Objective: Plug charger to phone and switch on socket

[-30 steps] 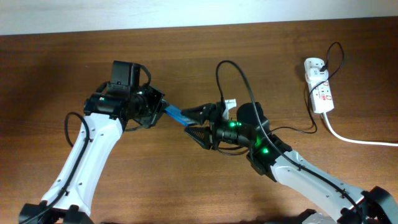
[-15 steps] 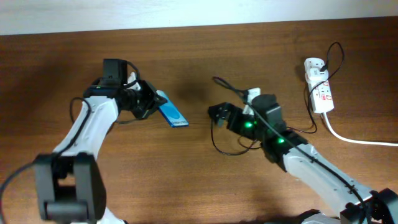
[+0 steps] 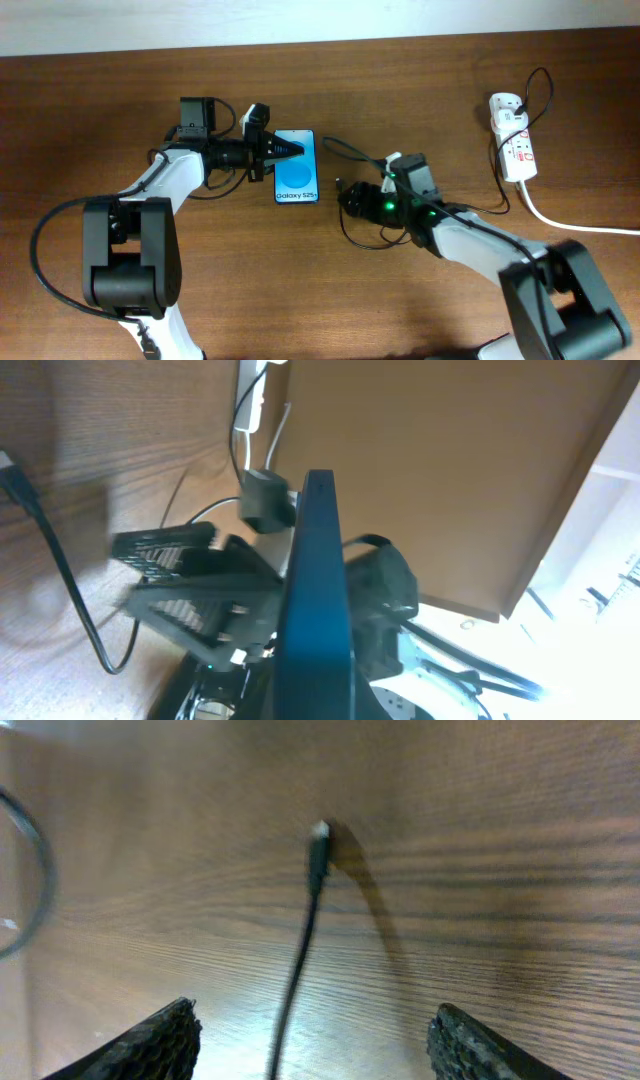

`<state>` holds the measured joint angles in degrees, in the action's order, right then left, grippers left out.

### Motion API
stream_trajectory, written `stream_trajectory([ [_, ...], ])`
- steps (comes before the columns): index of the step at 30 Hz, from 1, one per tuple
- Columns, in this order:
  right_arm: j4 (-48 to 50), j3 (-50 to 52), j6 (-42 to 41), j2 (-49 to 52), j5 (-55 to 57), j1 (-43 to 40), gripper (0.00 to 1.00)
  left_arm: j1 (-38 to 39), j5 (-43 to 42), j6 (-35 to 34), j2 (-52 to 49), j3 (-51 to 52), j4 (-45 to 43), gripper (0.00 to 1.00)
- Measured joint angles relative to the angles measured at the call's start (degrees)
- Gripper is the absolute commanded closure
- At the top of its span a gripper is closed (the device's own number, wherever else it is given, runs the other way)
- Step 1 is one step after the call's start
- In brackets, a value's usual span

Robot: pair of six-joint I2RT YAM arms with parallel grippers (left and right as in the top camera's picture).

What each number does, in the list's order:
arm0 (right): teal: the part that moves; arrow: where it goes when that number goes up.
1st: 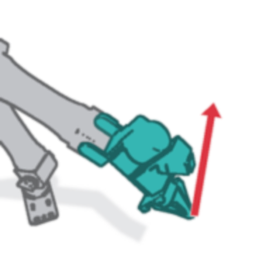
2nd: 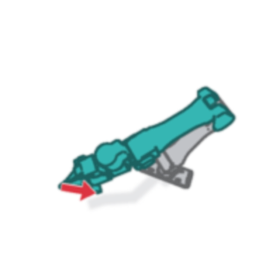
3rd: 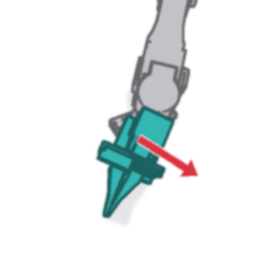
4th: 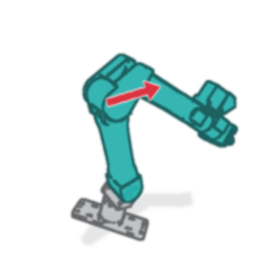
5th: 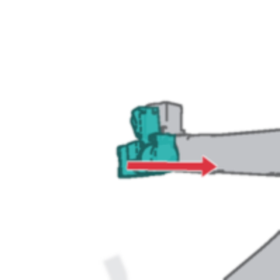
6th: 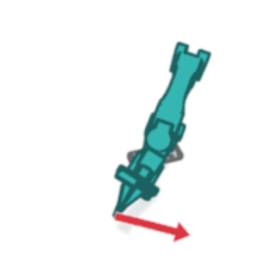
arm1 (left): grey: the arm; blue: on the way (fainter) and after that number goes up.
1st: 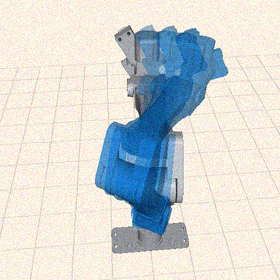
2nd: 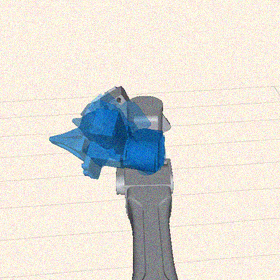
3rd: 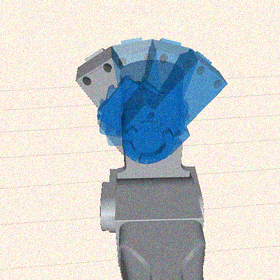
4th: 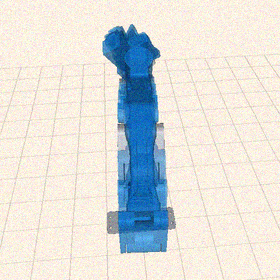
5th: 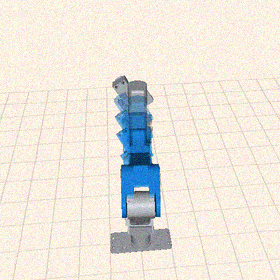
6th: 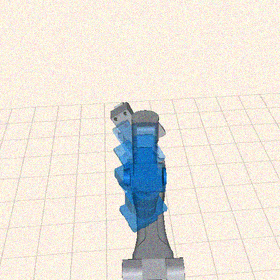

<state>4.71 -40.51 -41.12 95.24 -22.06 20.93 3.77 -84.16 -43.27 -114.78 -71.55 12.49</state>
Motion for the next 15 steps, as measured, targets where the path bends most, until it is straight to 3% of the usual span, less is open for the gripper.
stream_trajectory([
  [2, -0.15, -1.42, 0.72, 2.16, 0.44, 0.59, 0.44, 0.00, -0.74, 0.00, 0.00, 0.00, -0.02, 1.00],
  [9, 0.50, -4.50, -2.82, 4.87, 1.22, 0.87, 0.50, -2.71, -1.49, 0.00, 0.00, 0.00, -0.04, 1.00],
  [15, 2.73, -5.29, -12.96, 8.90, 0.98, 1.75, 0.65, -6.23, -1.44, 0.00, -0.02, 0.00, -0.11, 1.00],
])
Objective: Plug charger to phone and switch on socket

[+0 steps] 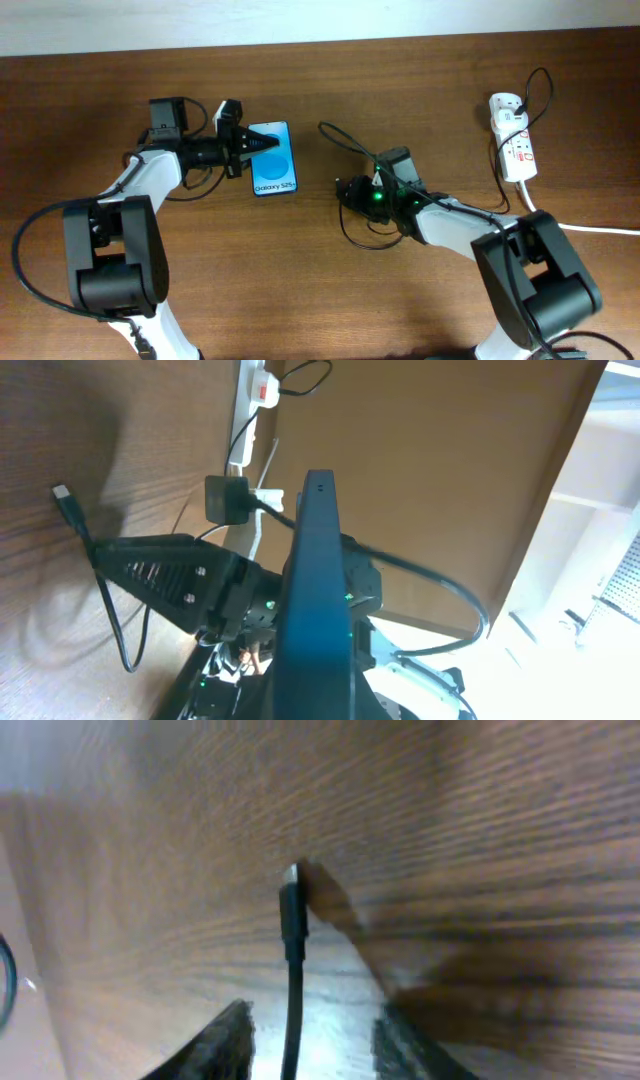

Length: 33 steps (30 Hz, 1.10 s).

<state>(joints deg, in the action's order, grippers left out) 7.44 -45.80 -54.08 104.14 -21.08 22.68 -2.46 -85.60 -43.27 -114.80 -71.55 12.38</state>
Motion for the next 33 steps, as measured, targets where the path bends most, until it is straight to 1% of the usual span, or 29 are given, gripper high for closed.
stream_trajectory([
  [6, 2.49, -0.44, -10.88, 2.12, -1.07, 0.42, 0.82, 0.07, 0.11, 0.00, 0.02, 0.00, 0.00, 1.00],
  [7, 2.47, -0.44, -11.72, 2.14, -1.03, 0.42, 0.84, 0.09, 0.11, 0.00, 0.02, 0.00, 0.00, 1.00],
  [9, 2.47, -0.44, -12.55, 2.43, -1.03, 0.42, 0.94, 0.07, 0.11, 0.00, 0.00, 0.00, 0.00, 1.00],
  [10, 2.47, -0.44, -13.16, 2.51, -1.03, 0.42, 0.96, 0.07, 0.11, 0.00, 0.02, 0.00, 0.00, 1.00],
  [15, 2.49, -0.44, -13.20, 2.75, -1.57, 0.42, 0.96, 0.07, 0.31, 0.00, 0.02, 0.00, 0.02, 1.00],
  [18, 2.34, -0.37, -9.88, 1.88, -5.07, 0.42, 0.96, 0.07, 1.88, 0.00, 0.00, 0.00, -0.04, 1.00],
  [21, -0.35, -0.37, -5.29, -3.87, -9.99, 0.48, 0.96, 0.07, 2.25, 0.68, 0.00, 0.00, -0.07, 1.00],
  [22, -4.22, -0.31, -3.45, -7.17, -11.06, 0.66, 0.96, 0.07, 2.19, 1.14, 0.00, 0.00, -0.33, 1.00],
  [25, -10.88, -0.42, 1.27, -17.07, -12.48, 2.27, 0.96, 0.07, 0.76, 2.32, 0.00, 0.04, -3.39, 1.00],
  [27, -14.84, -0.37, 3.41, -24.44, -11.15, 6.40, 0.96, 0.07, 0.09, 2.58, 0.00, 0.04, -4.98, 1.00],
  [29, -16.35, -0.39, 4.48, -29.18, -7.58, 12.26, 0.96, 0.09, 0.13, 2.75, 0.00, 0.04, -5.22, 1.00],
  [33, -16.52, -0.37, 4.52, -30.91, 0.57, 22.73, 0.96, 0.42, 0.44, 2.80, 0.00, 0.04, -5.33, 1.00],
])
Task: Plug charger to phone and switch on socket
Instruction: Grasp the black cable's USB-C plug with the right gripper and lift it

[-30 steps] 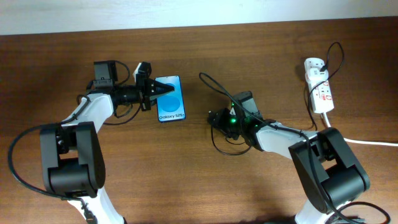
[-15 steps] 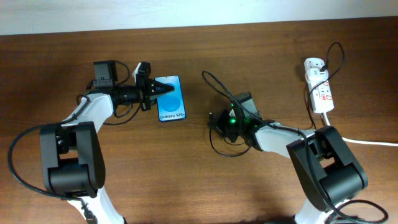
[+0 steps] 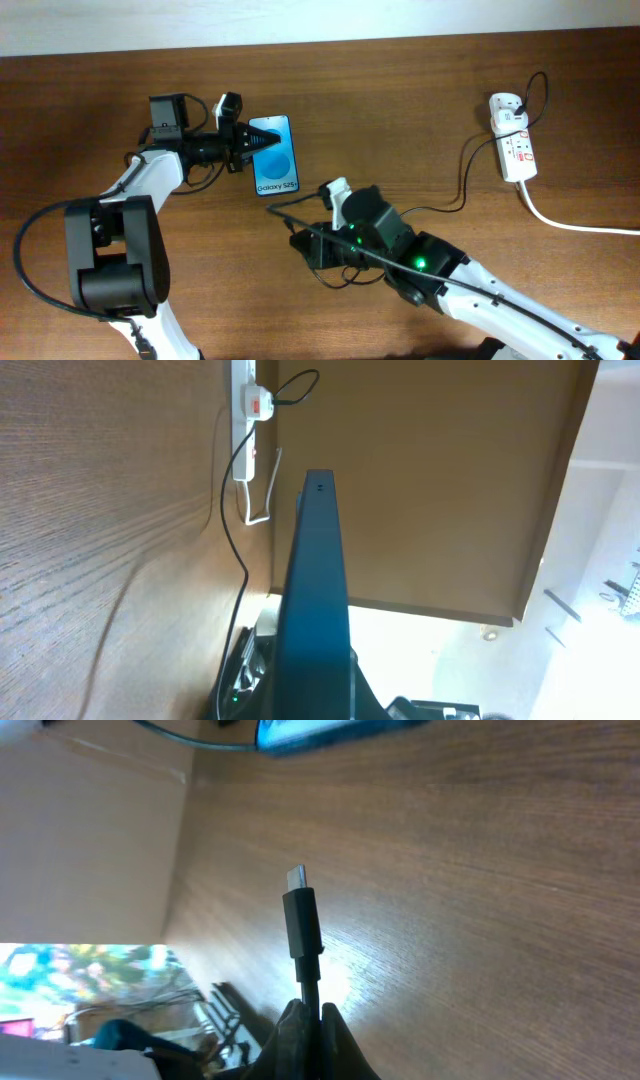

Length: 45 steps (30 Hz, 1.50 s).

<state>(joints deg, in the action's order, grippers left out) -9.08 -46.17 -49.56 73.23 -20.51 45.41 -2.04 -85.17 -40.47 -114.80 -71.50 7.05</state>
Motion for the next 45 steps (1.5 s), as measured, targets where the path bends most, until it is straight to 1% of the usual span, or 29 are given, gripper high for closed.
stream_trajectory([
  [3, 0.09, 0.00, -0.02, 0.00, 3.48, 1.03, 0.96, 1.16, 1.92, -0.07, 0.00, 0.00, -0.02, 1.00],
  [7, -0.37, 0.00, -0.13, 0.00, 4.72, 1.09, 0.96, 3.43, 3.17, -0.04, 0.00, 0.00, -0.22, 1.00],
  [11, -2.36, 0.00, -4.61, 0.00, 6.64, 1.09, 0.96, 4.90, 3.65, -0.09, 0.00, 0.00, -1.79, 1.00],
  [13, -2.40, 0.00, -9.57, 0.00, 8.15, 1.09, 0.96, 5.09, 3.78, -1.31, 0.00, 0.07, -4.79, 1.00],
  [17, -2.40, 0.00, -18.73, 0.00, 9.88, 1.09, 0.96, 5.09, 4.52, -6.43, -0.04, 0.11, -14.08, 1.00],
  [18, -1.99, 0.00, -21.16, 0.00, 10.34, 1.09, 0.96, 5.09, 4.87, -9.79, -0.09, 0.20, -18.27, 1.00],
  [19, -1.97, 0.00, -21.79, 0.00, 10.43, 1.09, 0.96, 5.09, 4.83, -11.54, -0.09, 0.17, -21.29, 1.00],
  [22, -4.07, 0.02, -18.95, -0.92, 10.03, 1.09, 0.96, 5.09, 4.57, -18.91, -0.28, 0.31, -34.05, 1.00],
  [23, -5.55, 0.04, -18.18, -1.97, 9.97, 1.09, 0.96, 5.09, 3.98, -21.00, -0.28, 0.24, -36.54, 1.00],
  [25, -8.96, 0.07, -16.44, -5.11, 10.10, 0.85, 0.96, 5.09, 2.95, -22.93, -0.28, 0.26, -37.40, 1.00],
  [28, -15.37, 0.09, -14.60, -13.79, 11.91, -0.59, 0.96, 5.09, 1.55, -24.57, -0.28, 0.26, -37.66, 1.00],
  [30, -16.72, 0.09, -14.08, -18.40, 13.68, -1.88, 0.96, 5.09, 1.14, -25.44, -0.28, 0.26, -37.55, 1.00],
  [36, -16.83, 0.09, -13.77, -17.73, 11.67, -2.14, 0.96, 5.44, 3.21, -28.41, -0.28, 0.26, -37.55, 1.00],
  [40, -13.62, 0.11, -14.27, -15.69, 10.16, -2.14, 0.96, 6.88, 3.76, -29.24, -0.28, 0.26, -37.59, 1.00],
  [43, -14.01, 0.11, -14.47, -14.88, 8.33, -2.14, 0.96, 7.39, 3.26, -29.31, -0.28, 0.26, -38.32, 1.00],
  [45, -16.00, 0.11, -14.51, -15.32, 7.39, -2.14, 0.96, 7.32, 2.49, -29.44, -0.28, 0.26, -39.60, 1.00],
])
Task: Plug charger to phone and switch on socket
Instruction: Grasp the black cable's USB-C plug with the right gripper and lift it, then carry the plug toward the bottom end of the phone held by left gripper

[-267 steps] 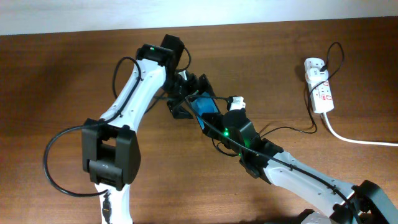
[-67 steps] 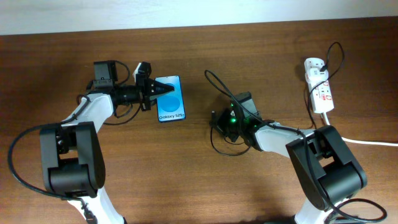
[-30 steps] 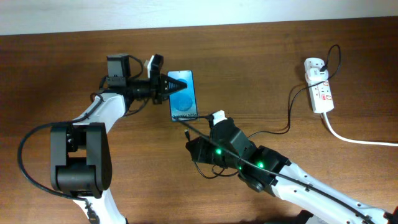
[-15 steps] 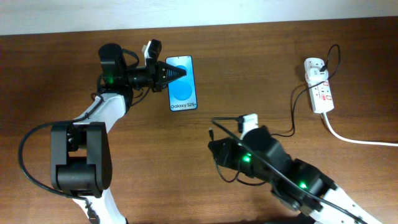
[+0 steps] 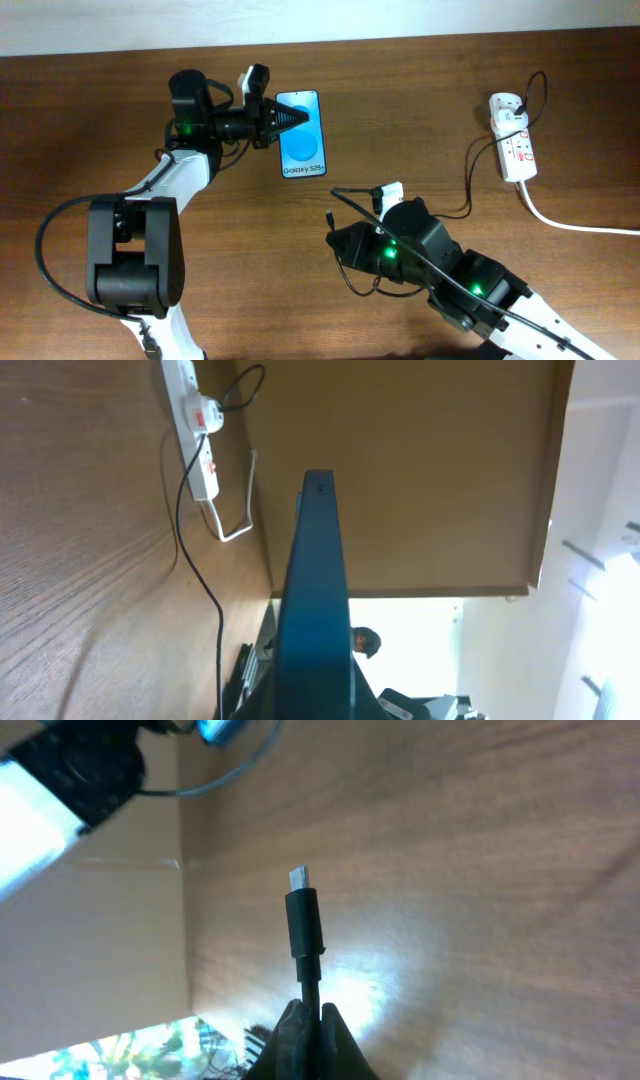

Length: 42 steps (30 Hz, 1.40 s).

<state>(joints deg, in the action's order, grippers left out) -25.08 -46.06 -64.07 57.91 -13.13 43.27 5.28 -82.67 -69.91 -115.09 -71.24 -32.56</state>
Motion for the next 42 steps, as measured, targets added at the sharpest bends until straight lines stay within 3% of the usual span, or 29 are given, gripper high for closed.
stream_trajectory([
  [4, -4.72, 0.61, -0.04, -6.49, 0.09, 0.00, 0.96, -0.04, -1.62, -0.02, 0.00, 0.00, -0.61, 1.00],
  [9, -3.13, 4.85, -2.56, -8.94, 7.67, 3.89, 0.96, 0.07, -2.73, 0.24, 0.00, 0.00, -1.09, 1.00],
  [19, 11.56, 5.11, -3.69, 1.70, 3.69, 5.16, 0.96, 1.42, -3.72, 0.20, 0.00, 0.00, -1.07, 1.00],
  [28, 22.18, 5.18, -0.13, 2.32, 1.81, 5.16, 0.96, 1.46, -3.32, -0.22, 0.00, 0.00, -1.09, 1.00],
  [35, 21.68, 5.16, -0.09, 4.37, 5.79, 4.79, 0.96, 1.46, -1.36, -1.09, 0.00, 0.00, -3.96, 1.00],
  [38, 13.92, 5.20, 1.79, 2.93, 6.40, 3.76, 0.96, 1.46, -0.90, -1.81, 0.00, 0.00, -4.96, 1.00],
  [42, 1.20, 5.49, 3.04, -9.44, 11.74, 3.21, 0.96, 1.46, 0.35, -2.27, 0.00, 0.00, -6.36, 1.00],
])
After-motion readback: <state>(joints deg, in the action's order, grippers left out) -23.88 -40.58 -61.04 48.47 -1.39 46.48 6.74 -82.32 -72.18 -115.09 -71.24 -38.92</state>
